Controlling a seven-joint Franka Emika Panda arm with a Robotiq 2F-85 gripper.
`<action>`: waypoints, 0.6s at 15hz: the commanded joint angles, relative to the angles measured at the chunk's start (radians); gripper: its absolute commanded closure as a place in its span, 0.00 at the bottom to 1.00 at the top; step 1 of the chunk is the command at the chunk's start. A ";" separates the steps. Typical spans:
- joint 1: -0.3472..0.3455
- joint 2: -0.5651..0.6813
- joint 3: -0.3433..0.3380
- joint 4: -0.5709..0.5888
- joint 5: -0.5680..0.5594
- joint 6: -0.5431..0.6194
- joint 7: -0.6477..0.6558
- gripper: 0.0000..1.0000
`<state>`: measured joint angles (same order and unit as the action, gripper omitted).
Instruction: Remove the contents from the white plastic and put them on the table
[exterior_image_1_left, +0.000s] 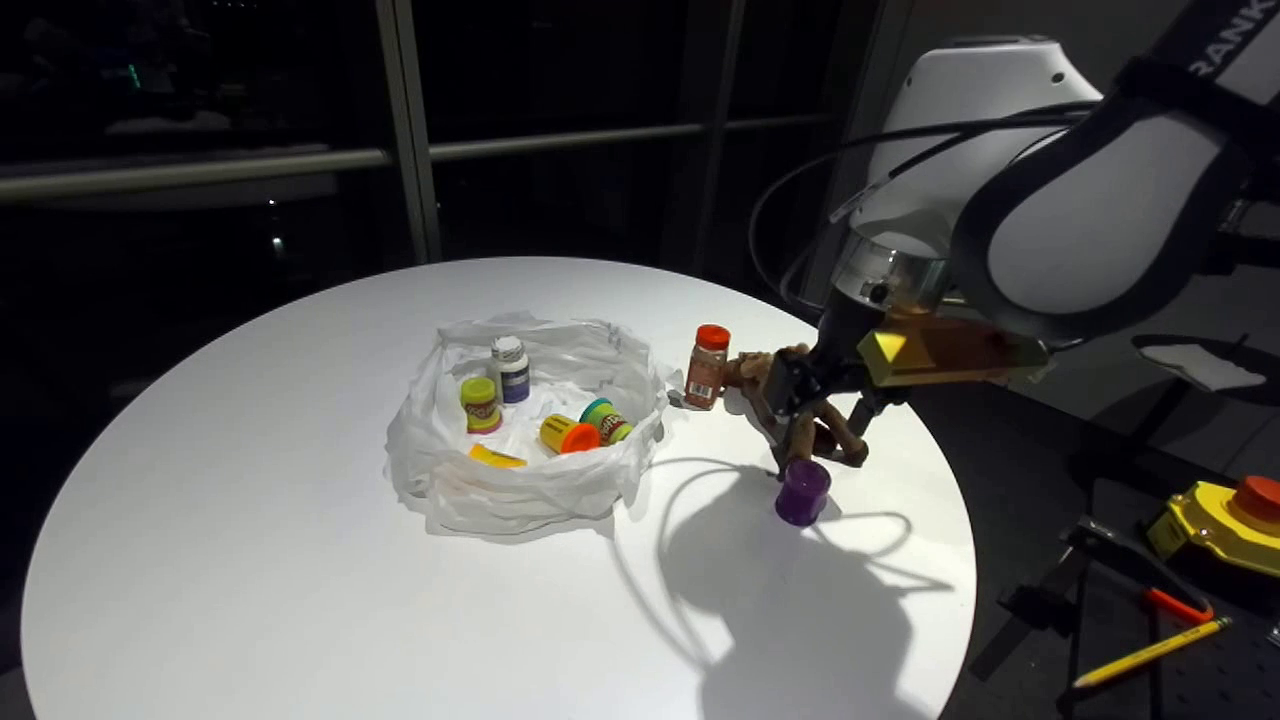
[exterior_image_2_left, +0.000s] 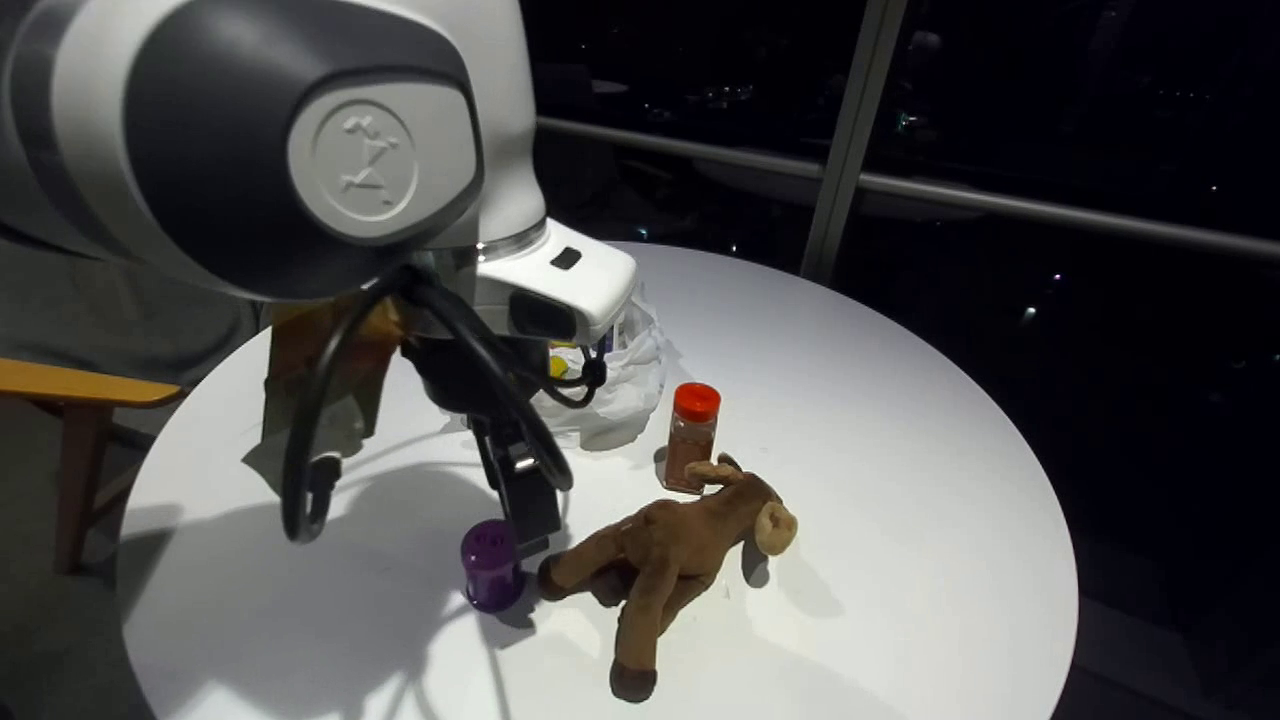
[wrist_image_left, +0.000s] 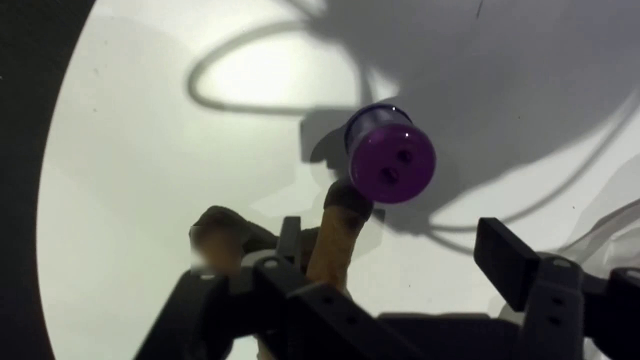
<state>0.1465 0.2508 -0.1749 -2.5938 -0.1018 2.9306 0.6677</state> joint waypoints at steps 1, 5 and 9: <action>-0.055 -0.180 0.025 -0.045 0.061 -0.074 -0.119 0.00; -0.085 -0.269 0.102 0.071 0.203 -0.373 -0.271 0.00; -0.080 -0.234 0.150 0.279 0.233 -0.637 -0.290 0.00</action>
<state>0.0788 -0.0141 -0.0664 -2.4573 0.0911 2.4450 0.4191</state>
